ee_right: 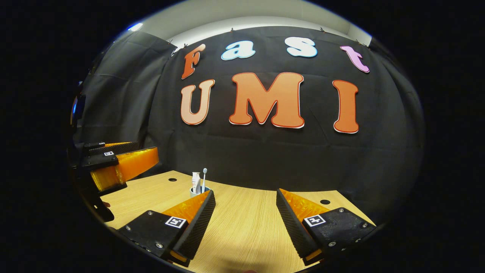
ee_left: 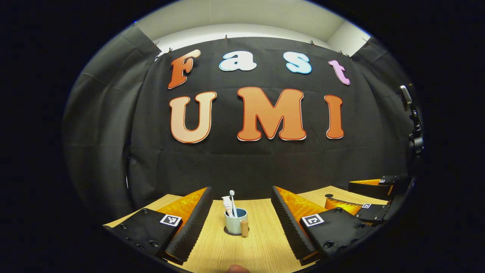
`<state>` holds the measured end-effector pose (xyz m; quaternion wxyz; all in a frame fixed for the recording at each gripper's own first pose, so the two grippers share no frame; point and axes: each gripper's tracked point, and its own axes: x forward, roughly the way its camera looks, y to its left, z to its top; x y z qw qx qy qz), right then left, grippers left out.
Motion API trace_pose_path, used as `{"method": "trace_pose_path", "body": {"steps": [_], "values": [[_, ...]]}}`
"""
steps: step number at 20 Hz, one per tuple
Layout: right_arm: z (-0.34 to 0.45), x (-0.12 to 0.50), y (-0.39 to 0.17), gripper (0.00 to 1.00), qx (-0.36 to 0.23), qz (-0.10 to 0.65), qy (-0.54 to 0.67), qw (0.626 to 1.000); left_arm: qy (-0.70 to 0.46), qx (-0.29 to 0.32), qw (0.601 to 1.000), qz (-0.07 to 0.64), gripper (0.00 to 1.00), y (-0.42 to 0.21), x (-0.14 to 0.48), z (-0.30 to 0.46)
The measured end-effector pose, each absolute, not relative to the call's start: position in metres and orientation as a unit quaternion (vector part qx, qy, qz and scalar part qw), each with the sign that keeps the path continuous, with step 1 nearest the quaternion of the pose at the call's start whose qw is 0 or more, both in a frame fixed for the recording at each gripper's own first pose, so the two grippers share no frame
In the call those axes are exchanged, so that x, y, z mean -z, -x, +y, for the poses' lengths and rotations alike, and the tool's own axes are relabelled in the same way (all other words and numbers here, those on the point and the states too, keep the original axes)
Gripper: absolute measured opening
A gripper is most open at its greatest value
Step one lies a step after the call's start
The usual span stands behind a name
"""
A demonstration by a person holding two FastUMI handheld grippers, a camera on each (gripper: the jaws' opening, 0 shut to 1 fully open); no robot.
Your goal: Put the toothbrush and toothpaste on the desktop into the cup, then pick up the cup and place it on the coaster on the desktop.
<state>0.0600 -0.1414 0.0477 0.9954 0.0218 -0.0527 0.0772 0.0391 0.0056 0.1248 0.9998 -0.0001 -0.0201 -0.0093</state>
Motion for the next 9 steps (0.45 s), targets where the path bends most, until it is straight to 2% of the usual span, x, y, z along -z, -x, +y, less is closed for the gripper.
{"method": "trace_pose_path", "body": {"steps": [1, 9], "values": [[-0.143, -0.046, -0.061, 0.97, -0.075, -0.051, -0.021, 0.996, 0.001, 0.008, 1.0, -0.019, 0.97, -0.04, -0.125, 0.007], [-0.155, -0.045, -0.066, 0.97, -0.05, -0.051, -0.027, 0.997, -0.004, -0.013, 1.0, -0.02, 0.99, -0.04, -0.123, 0.013]]}}
